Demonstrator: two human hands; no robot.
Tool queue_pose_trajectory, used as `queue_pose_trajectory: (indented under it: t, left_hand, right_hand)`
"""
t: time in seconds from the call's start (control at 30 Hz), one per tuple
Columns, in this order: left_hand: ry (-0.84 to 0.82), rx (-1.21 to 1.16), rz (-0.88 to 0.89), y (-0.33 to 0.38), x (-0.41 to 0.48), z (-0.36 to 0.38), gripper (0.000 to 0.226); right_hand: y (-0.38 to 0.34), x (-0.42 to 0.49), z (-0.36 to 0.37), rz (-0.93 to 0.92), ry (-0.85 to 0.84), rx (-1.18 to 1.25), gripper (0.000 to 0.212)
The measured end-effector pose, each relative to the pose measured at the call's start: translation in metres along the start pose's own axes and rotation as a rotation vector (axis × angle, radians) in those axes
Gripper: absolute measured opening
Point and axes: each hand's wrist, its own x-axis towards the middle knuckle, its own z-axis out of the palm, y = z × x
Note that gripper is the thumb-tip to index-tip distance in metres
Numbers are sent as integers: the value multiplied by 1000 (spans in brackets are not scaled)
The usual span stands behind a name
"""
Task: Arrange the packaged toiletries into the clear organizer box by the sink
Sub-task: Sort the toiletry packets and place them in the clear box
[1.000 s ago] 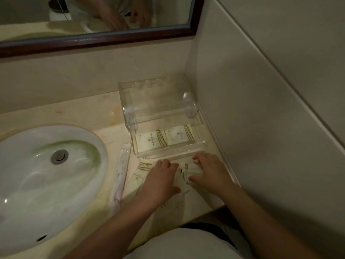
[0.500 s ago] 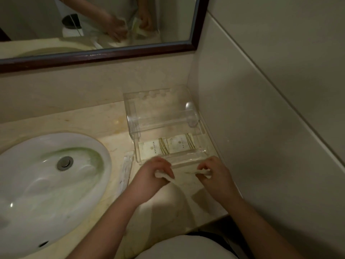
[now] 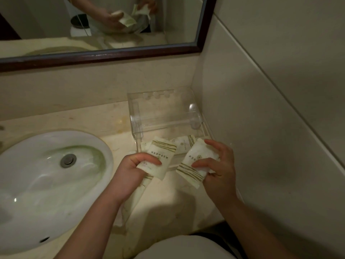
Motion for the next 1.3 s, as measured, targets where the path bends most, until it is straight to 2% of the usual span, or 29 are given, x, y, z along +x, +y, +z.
queue_pose_trajectory:
  t: [0.2, 0.27, 0.33, 0.4, 0.47, 0.57, 0.73, 0.97, 1.13, 1.2, 1.27, 1.3]
  left_hand:
    - [-100, -119, -27, 2, 3, -6, 55]
    - [-159, -268, -34, 3, 4, -8, 56]
    - [-155, -318, -47, 5, 4, -9, 48]
    - [-91, -181, -49, 3, 5, -8, 42]
    - [-45, -56, -47, 2, 6, -7, 48]
    - [-8, 2, -42, 4, 7, -6, 59]
    - [120, 149, -111, -2, 15, -10, 57]
    - [195, 219, -99, -2, 26, -20, 26]
    - [209, 188, -129, 0, 30, -16, 23]
    - [201, 181, -142, 0, 33, -15, 22]
    - [193, 174, -155, -2, 35, -15, 22]
    - [189, 170, -161, -2, 36, -15, 23]
  right_hand:
    - [-1, 3, 3, 27, -16, -36, 46]
    - [-1, 3, 4, 40, -6, -49, 48]
    - [-1, 3, 4, 74, 8, -53, 47]
    - [-1, 3, 6, 98, 11, -54, 43]
    - [0, 4, 7, 117, -3, -73, 39]
    - [4, 4, 9, 163, -50, -125, 37]
    - [6, 7, 10, 227, -68, -92, 41]
    - [3, 12, 12, 306, -8, 66, 51]
    - [5, 17, 13, 330, -5, 72, 50]
    - [7, 18, 15, 360, 21, 86, 44]
    - [10, 20, 15, 478, 55, 249, 47]
    - [9, 23, 14, 560, 67, 406, 48]
